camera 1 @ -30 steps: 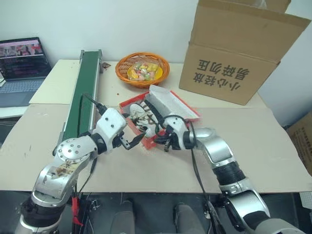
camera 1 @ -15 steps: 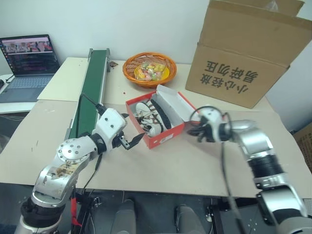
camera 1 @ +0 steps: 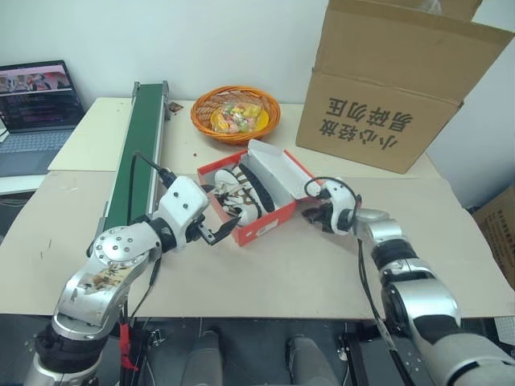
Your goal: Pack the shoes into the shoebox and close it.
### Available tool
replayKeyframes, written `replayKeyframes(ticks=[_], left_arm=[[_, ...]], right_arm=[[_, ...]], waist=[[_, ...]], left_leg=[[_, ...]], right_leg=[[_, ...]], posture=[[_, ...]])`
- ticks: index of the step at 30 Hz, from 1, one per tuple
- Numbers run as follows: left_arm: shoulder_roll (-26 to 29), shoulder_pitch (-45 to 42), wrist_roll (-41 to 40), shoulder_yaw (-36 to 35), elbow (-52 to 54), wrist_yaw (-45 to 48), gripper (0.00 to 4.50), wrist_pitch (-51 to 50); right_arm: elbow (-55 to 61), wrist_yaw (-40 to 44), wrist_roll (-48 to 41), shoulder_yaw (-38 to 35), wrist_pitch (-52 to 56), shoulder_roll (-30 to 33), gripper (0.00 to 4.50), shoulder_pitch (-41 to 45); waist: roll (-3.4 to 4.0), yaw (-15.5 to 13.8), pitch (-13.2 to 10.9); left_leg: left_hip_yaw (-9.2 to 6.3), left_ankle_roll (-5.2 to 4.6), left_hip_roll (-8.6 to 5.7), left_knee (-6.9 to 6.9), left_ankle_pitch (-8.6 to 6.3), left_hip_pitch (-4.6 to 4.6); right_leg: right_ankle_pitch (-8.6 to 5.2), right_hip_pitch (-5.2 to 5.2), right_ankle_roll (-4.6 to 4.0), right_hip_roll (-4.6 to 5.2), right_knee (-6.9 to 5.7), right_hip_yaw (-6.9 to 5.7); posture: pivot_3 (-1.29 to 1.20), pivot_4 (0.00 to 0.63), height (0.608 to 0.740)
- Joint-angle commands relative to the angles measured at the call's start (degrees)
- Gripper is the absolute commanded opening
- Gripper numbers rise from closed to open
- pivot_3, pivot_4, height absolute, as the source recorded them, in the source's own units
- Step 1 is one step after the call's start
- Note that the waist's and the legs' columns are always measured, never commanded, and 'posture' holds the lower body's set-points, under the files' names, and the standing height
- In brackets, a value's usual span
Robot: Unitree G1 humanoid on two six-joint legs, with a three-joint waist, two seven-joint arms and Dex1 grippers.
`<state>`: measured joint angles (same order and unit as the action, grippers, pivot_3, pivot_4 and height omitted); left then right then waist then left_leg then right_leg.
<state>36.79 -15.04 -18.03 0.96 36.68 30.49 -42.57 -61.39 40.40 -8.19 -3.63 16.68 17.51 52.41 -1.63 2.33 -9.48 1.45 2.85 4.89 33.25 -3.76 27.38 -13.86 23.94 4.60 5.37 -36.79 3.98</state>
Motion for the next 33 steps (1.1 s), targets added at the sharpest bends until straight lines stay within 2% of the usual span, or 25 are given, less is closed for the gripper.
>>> replayKeyframes(ticks=[1, 7, 10, 12, 15, 21, 24, 28, 33], left_arm=[[0.45, -0.69, 0.05, -1.03, 1.66, -0.18, 4.5, 0.23], [0.53, -1.2, 0.07, -0.85, 1.31, 0.03, 4.5, 0.32], [0.61, -1.27, 0.16, -0.78, 1.08, 0.17, 4.5, 0.49], [0.51, -1.27, 0.13, -0.72, 1.08, 0.21, 4.5, 0.52], [0.48, -1.29, 0.18, -0.73, 0.95, 0.3, 4.5, 0.72], [0.61, -1.3, 0.37, -0.72, 0.92, 0.31, 4.5, 0.86], [0.56, -1.24, 0.29, -0.65, 1.07, 0.27, 4.5, 0.78], [0.38, -1.36, 0.17, -0.32, 1.07, 0.28, 4.5, 0.65], [0.18, -1.51, 0.21, -0.18, 0.75, 0.26, 4.5, 0.85]], right_arm=[[-3.48, -2.12, -5.98, -7.69, -1.54, -1.16, 0.03, 3.0], [-3.92, 1.97, -13.62, -15.7, 1.96, -2.05, 0.03, 4.46], [-3.28, 3.73, -15.82, -17.61, 3.95, -1.93, 0.03, 4.71], [-0.02, 7.99, -17.81, -17.78, 7.02, -2.06, 0.03, 3.97], [14.92, 17.73, -20.92, -13.48, 13.49, -3.15, 0.03, -1.32], [52.43, 25.75, -28.91, -4.77, 23.48, -0.08, 0.03, -15.1], [58.3, 24.67, -25.15, 0.91, 23.71, 3.23, 0.03, -18.18], [56.9, 17.51, -18.33, 4.11, 19.64, 4.26, 0.03, -14.29], [52.56, 7.79, -7.72, 10.6, 13.09, 0.13, 0.03, -6.5]], waist=[[0.0, 0.04, 0.0], [0.01, 0.14, -0.01], [0.01, 0.15, -0.01], [0.01, 0.14, -0.01], [0.02, 0.08, -0.01], [0.04, -0.33, -0.01], [0.03, -0.34, -0.01], [0.03, -0.15, 0.0], [0.03, 0.03, -0.01]], left_leg=[[0.0, 0.0, 0.0, 0.0, 0.0, 0.0], [0.0, 0.0, 0.0, -0.02, 0.0, 0.0], [0.0, 0.0, 0.01, -0.02, 0.0, 0.0], [0.0, 0.0, 0.01, -0.03, 0.0, 0.0], [0.0, 0.0, 0.01, -0.04, 0.0, 0.05], [-0.01, 0.02, 0.01, -0.06, -0.01, 0.07], [0.0, 0.03, 0.01, -0.04, -0.02, 0.04], [0.0, 0.04, 0.03, -0.03, -0.02, -0.07], [0.0, 0.03, 0.02, -0.16, -0.02, 0.01]], right_leg=[[0.0, 0.0, 0.0, 0.0, 0.0, 0.0], [0.03, 0.02, -0.05, 0.0, -0.02, 0.0], [0.03, 0.04, -0.05, -0.01, -0.03, 0.0], [0.03, 0.04, -0.05, -0.01, -0.03, 0.0], [0.03, 0.09, -0.05, -0.01, -0.03, 0.0], [-0.01, 0.18, -0.05, -0.01, -0.2, 0.0], [-0.07, 0.15, -0.08, 0.02, -0.18, -0.01], [-0.14, 0.23, 0.05, 0.04, -0.05, -0.03], [-0.02, 0.24, -0.18, 0.03, -0.04, -0.02]], posture=[[0.0, 0.15, 0.721], [0.0, 0.15, 0.721], [0.0, 0.15, 0.721], [0.0, 0.15, 0.721], [0.0, 0.15, 0.721], [0.0, 0.15, 0.721], [0.0, 0.15, 0.721], [0.0, 0.15, 0.721], [0.0, 0.15, 0.721]])
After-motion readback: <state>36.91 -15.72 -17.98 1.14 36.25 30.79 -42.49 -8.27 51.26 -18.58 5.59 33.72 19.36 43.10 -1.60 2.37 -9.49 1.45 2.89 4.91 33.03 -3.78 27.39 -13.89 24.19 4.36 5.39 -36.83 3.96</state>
